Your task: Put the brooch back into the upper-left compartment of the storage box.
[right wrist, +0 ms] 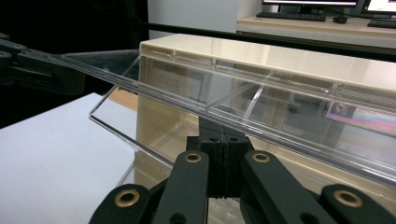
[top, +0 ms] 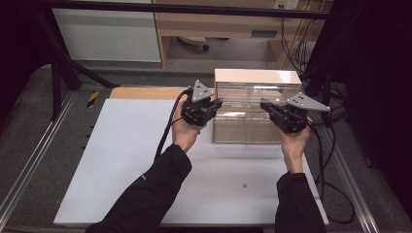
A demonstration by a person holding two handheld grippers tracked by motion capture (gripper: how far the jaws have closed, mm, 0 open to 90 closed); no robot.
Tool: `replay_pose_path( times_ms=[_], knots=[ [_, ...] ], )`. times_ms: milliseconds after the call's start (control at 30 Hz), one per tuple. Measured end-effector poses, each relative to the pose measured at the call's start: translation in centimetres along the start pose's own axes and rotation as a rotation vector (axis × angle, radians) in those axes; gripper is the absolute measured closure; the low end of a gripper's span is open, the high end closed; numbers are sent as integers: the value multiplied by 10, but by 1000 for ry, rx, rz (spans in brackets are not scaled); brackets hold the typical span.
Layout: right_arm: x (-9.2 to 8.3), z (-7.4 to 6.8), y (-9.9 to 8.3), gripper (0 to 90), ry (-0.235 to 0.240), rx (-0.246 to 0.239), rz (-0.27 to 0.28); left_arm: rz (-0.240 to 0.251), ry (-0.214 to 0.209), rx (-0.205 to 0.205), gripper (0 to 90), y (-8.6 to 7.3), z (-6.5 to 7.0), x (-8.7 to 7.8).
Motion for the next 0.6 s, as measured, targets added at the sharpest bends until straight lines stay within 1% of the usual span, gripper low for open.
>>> replay_pose_path(
  times_ms=[100,167,233,367,400,433,467,500,533,567,600],
  knots=[
    [-2,0,0,893,1,-2,-1,3,0,-1,896,0,0,0],
    [-5,-2,-2,843,8,1,-4,8,3,-1,896,1,-1,-1],
    [-10,-3,-6,791,15,-6,-14,14,3,1,896,2,-1,-2],
    [-20,-6,-25,627,31,-8,-62,28,9,1,895,6,-3,-4],
    [-20,-6,-25,627,31,-8,-62,28,9,1,896,6,-3,-4],
    [-22,-7,-32,587,34,-13,-83,28,10,3,896,6,-3,-5],
    [-27,-9,-46,501,37,-16,-125,27,12,4,895,6,-3,-5],
    [-29,-10,-54,445,40,-15,-145,26,14,6,895,7,-4,-5],
    [-31,-10,-62,403,37,-10,-166,26,14,6,895,7,-4,-5],
    [-31,-10,-62,403,37,-10,-166,26,14,5,895,7,-4,-6],
    [-34,-11,-78,347,39,1,-205,27,16,6,895,7,-4,-6]
  ],
)
Point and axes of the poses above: each handheld gripper's, and its own axes: x roughly forward along the jaws, y roughly out of its top, z roughly to its right, the point moved 9 cm from there along x, roughly forward along the jaws, and after that the axes turned 11 degrees about x, right-handed, at the moved point
